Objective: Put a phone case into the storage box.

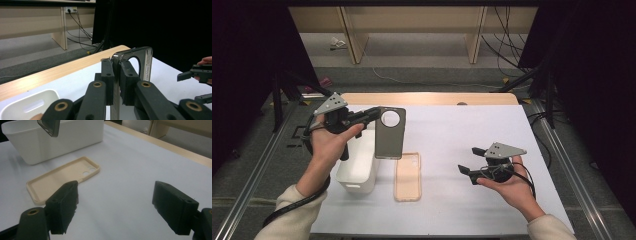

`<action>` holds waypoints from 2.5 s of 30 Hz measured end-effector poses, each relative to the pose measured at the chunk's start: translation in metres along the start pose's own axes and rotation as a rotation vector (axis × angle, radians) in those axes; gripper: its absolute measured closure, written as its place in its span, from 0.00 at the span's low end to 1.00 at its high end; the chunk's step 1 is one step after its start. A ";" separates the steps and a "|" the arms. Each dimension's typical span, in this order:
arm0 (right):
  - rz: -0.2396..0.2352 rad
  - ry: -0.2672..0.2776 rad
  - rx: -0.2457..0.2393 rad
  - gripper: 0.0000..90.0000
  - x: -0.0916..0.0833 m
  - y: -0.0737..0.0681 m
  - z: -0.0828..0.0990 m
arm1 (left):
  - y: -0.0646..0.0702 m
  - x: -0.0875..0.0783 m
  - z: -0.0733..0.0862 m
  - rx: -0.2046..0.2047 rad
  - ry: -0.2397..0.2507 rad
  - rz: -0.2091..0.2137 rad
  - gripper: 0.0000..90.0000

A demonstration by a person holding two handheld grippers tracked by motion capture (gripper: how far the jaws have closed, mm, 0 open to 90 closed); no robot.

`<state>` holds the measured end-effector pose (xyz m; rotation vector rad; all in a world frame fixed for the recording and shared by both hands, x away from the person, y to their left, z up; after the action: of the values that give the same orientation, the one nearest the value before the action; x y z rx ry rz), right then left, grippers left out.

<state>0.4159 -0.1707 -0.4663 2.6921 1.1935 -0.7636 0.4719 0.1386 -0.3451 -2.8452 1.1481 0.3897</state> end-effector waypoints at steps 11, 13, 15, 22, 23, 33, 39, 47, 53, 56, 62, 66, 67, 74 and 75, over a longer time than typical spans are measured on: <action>0.005 -0.001 0.001 0.24 0.000 0.000 0.001 | -0.017 -0.016 -0.008 -0.007 0.021 -0.019 0.92; 0.007 -0.004 0.001 0.24 0.000 0.000 0.001 | -0.020 -0.017 -0.007 -0.009 0.018 -0.022 0.92; 0.006 -0.003 0.001 0.24 0.000 0.000 0.001 | -0.022 -0.018 -0.007 -0.011 0.017 -0.022 0.92; 0.009 -0.002 0.002 0.24 0.000 0.001 0.001 | -0.027 -0.022 -0.008 -0.014 0.021 -0.029 0.92; 0.008 -0.003 0.002 0.24 0.001 0.001 0.001 | -0.028 -0.023 -0.008 -0.014 0.022 -0.031 0.92; 0.008 -0.005 0.001 0.24 0.001 0.000 0.002 | -0.035 -0.027 -0.010 -0.016 0.027 -0.040 0.92; 0.009 -0.003 0.004 0.24 0.001 0.001 0.002 | -0.037 -0.028 -0.011 -0.012 0.023 -0.039 0.92; 0.006 -0.011 0.001 0.24 0.003 -0.001 0.003 | -0.044 -0.028 -0.014 -0.014 0.026 -0.040 0.92; 0.007 -0.010 0.002 0.24 0.004 -0.002 0.003 | -0.052 -0.024 -0.011 -0.012 0.015 -0.040 0.92; 0.007 -0.010 0.003 0.24 0.004 -0.002 0.003 | -0.056 -0.022 -0.011 -0.014 0.014 -0.041 0.92; 0.007 -0.011 0.004 0.24 0.004 -0.002 0.003 | -0.066 -0.018 -0.013 -0.005 -0.003 -0.053 0.92; 0.007 -0.012 0.004 0.25 0.005 -0.002 0.003 | -0.073 -0.015 -0.014 -0.006 -0.010 -0.059 0.92; 0.007 -0.011 0.004 0.25 0.004 -0.002 0.003 | -0.075 -0.014 -0.014 -0.005 -0.012 -0.060 0.92; 0.008 -0.012 0.004 0.25 0.005 -0.002 0.004 | -0.086 -0.012 -0.017 -0.012 -0.013 -0.064 0.92; 0.008 -0.010 0.005 0.25 0.005 -0.002 0.003 | -0.088 -0.012 -0.017 -0.011 -0.013 -0.065 0.92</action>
<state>0.4160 -0.1671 -0.4712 2.6922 1.1796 -0.7792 0.5276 0.2076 -0.3297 -2.8763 1.0507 0.4117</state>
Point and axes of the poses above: each handheld gripper's, and its own axes: x roughly forward along the jaws, z roughly out of its underside, y roughly to its right, the point moved 9 cm from there along x, roughly forward along the jaws, and after that the axes turned 7 degrees about x, right-handed, at the moved point
